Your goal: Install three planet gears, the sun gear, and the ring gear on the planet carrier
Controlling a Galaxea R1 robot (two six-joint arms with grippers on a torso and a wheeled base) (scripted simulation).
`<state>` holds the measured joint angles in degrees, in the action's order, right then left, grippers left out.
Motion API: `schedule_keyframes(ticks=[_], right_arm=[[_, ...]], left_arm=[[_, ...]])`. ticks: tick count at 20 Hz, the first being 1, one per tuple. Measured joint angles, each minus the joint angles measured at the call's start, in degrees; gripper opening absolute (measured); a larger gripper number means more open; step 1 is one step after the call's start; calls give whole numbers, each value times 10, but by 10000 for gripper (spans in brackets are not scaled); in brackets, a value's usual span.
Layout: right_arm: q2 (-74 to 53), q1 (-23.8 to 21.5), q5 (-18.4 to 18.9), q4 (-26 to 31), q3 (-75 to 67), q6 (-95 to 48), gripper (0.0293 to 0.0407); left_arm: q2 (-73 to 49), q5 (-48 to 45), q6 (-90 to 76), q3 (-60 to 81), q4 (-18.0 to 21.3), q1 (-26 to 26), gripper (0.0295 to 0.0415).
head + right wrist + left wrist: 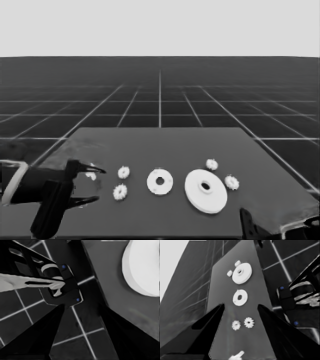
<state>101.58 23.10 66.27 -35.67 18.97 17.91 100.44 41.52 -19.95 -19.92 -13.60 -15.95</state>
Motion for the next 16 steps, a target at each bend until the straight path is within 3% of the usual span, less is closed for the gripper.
schedule_keyframes(ticks=[1, 2, 3, 4, 5, 6, 7, 8, 9, 13, 14, 15, 16], right_arm=[[-3, -12, 6, -18, 13, 1, 308], [-5, -18, 9, -28, 21, 1, 337], [-6, -22, 11, -34, 26, 2, 368], [-7, -25, 12, -38, 28, 2, 380], [-7, -26, 13, -40, 30, 2, 383], [-8, -27, 13, -41, 31, 2, 384], [-8, -27, 13, -42, 31, 2, 384], [-8, -27, 13, -42, 32, 2, 384], [-8, -28, 13, -43, 32, 2, 385], [-8, -28, 13, -43, 32, 2, 385], [-8, -28, 13, -43, 32, 2, 385], [-8, -28, 13, -43, 32, 2, 385], [-8, -28, 13, -43, 32, 2, 385]], left_arm=[[1, -11, -1, -16, -17, -15, 297], [1, -18, -1, -26, -27, -24, 314], [1, -22, -1, -32, -33, -29, 346], [118, 237, 277, -23, -310, -11, 376], [276, 521, 564, -52, -261, -8, 394], [365, 535, 818, -145, -85, -8, 404], [385, 525, 921, -231, 21, 2, 398], [391, 510, 964, -294, 81, 11, 391], [395, 500, 983, -336, 115, 17, 388], [403, 490, 996, -398, 159, 27, 385], [402, 471, 1000, -397, 45, 124, 385], [409, 457, 988, -421, -22, 206, 385], [417, 444, 972, -450, -57, 249, 385]])
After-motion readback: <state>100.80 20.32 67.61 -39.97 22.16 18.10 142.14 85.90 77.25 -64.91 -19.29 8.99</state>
